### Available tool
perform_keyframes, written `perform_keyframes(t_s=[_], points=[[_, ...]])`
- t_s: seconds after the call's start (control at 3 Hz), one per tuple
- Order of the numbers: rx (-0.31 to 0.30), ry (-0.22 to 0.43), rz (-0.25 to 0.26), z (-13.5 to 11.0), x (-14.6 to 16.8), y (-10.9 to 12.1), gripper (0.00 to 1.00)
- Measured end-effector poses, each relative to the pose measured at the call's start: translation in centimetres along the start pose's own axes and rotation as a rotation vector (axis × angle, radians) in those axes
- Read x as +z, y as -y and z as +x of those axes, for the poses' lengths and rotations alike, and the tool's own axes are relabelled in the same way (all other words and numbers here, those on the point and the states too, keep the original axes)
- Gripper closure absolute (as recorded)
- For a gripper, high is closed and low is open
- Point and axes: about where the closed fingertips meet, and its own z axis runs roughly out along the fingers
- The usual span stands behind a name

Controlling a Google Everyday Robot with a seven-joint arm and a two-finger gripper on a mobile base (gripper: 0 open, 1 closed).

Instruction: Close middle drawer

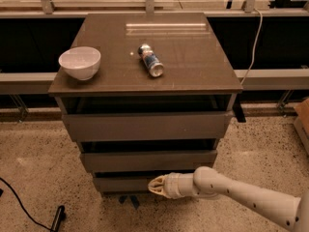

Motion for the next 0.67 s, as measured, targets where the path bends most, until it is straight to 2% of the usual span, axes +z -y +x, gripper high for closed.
perform_keyframes(t_s=[0.67], points=[[0.0, 0.004, -0.006, -0.17, 0.31, -0.22, 0.06]])
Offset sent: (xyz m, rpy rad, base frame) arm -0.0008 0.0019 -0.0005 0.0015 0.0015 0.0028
